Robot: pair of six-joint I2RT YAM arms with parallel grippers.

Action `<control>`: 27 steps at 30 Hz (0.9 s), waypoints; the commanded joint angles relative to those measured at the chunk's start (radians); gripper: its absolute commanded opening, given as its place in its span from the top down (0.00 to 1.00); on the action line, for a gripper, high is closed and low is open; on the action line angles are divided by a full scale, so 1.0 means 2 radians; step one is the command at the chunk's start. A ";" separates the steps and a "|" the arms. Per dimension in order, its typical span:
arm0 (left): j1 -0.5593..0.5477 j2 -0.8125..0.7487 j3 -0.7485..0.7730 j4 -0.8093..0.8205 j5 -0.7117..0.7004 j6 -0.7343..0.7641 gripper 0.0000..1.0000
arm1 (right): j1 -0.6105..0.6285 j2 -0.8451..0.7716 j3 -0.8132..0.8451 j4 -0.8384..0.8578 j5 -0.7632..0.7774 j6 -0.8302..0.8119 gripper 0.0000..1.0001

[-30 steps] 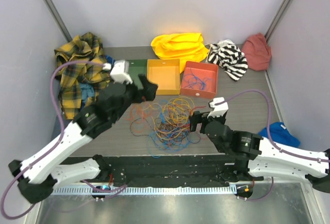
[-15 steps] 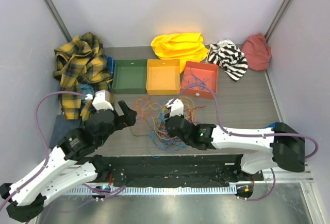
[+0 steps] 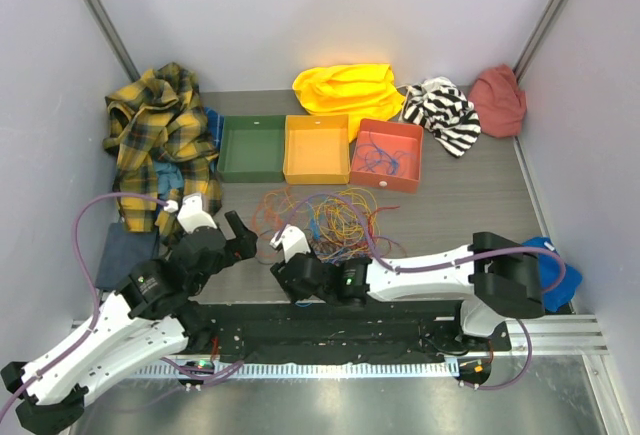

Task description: Untangle the cables

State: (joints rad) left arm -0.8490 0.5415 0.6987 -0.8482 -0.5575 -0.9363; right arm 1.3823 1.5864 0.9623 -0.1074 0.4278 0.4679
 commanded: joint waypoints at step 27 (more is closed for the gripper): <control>-0.001 -0.006 -0.009 -0.004 -0.008 -0.033 0.00 | 0.003 0.104 0.037 0.057 -0.022 0.021 0.45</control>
State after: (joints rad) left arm -0.8490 0.5301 0.6891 -0.8589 -0.5571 -0.9886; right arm 1.3849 1.7813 0.9848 -0.0319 0.3508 0.5114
